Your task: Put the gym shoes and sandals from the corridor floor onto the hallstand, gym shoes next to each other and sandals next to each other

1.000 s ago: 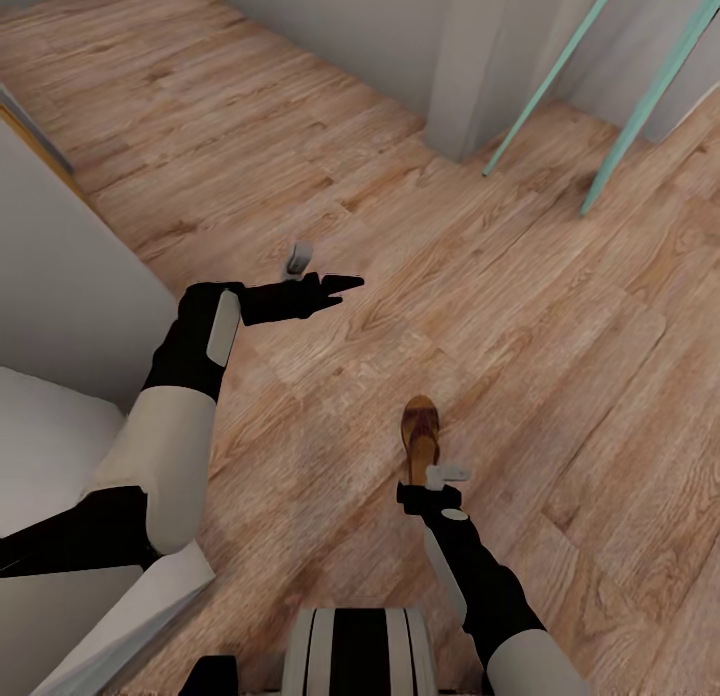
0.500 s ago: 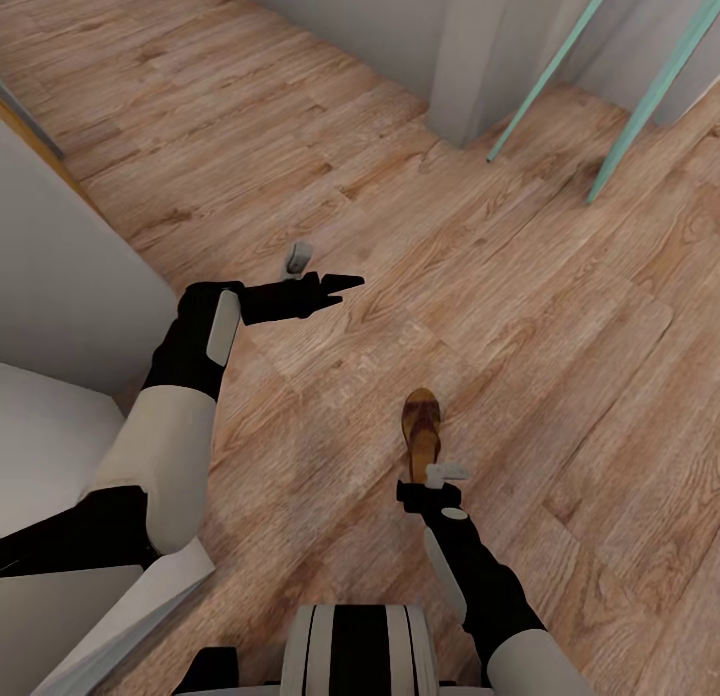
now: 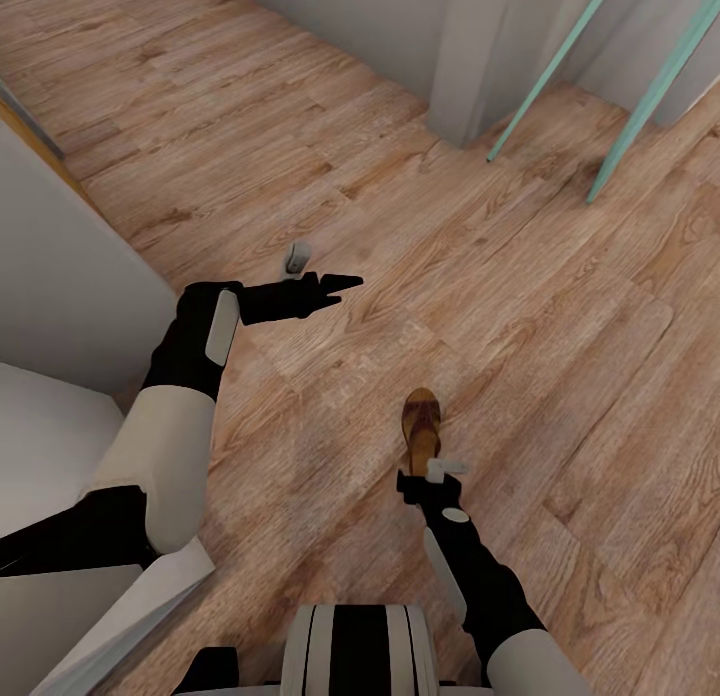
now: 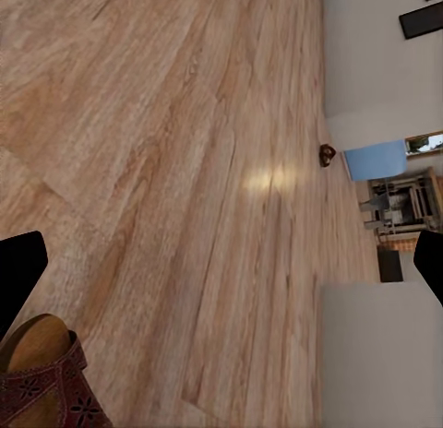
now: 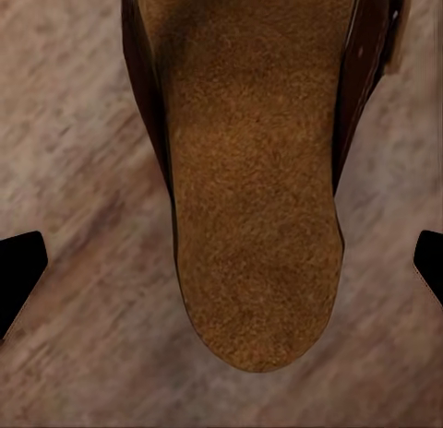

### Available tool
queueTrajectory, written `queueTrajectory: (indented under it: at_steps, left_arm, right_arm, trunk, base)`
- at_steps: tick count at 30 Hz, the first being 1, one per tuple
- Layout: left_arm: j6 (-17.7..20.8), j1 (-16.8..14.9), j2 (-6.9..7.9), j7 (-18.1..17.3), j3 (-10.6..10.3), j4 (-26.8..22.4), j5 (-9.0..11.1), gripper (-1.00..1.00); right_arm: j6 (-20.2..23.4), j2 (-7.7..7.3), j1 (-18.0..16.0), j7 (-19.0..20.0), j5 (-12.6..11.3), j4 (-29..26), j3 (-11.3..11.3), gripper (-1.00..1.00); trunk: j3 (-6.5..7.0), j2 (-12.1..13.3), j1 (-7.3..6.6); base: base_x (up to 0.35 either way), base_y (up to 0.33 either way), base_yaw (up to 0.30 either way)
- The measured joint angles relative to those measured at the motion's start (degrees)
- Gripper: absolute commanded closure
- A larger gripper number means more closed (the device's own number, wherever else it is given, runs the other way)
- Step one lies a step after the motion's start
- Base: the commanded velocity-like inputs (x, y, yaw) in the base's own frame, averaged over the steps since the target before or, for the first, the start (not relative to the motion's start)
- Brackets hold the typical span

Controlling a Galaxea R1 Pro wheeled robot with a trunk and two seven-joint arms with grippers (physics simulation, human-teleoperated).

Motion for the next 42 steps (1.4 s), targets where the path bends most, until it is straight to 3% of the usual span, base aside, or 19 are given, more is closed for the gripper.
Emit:
queueTrajectory:
  at_steps: [10, 19, 33, 42]
  left_arm:
    - [0.0, 0.0, -0.02, 0.0, 0.0, 0.0, 0.0, -1.0]
    - [0.0, 0.1, -0.02, 0.0, 0.0, 0.1, -0.1, -1.0]
    - [0.1, 0.1, -0.02, 0.0, -0.1, 0.0, 0.0, -1.0]
    - [0.1, 0.1, -0.02, 0.0, -0.1, 0.0, 0.0, -1.0]
  right_arm:
    - [-3.5, 0.0, 0.0, 0.1, 0.2, 0.2, 0.0, -1.0]
    - [-3.8, 0.0, 0.0, 0.0, 0.1, -0.1, -0.2, -1.0]
    - [-3.9, 0.0, 0.0, -0.1, 0.1, -0.3, -0.3, -1.0]
    - [-3.9, 0.0, 0.0, -0.1, 0.1, -0.3, -0.3, -1.0]
  trunk:
    - [0.0, 0.0, 0.0]
    - [-2.47, -0.1, 0.24]
    - [-2.9, -0.1, 0.23]
    - [-5.16, -0.2, 0.44]
  base:
    - [0.0, 0.0, 0.0]
    - [0.0, 0.0, 0.0]
    - [0.0, 0.0, 0.0]
    - [0.0, 0.0, 0.0]
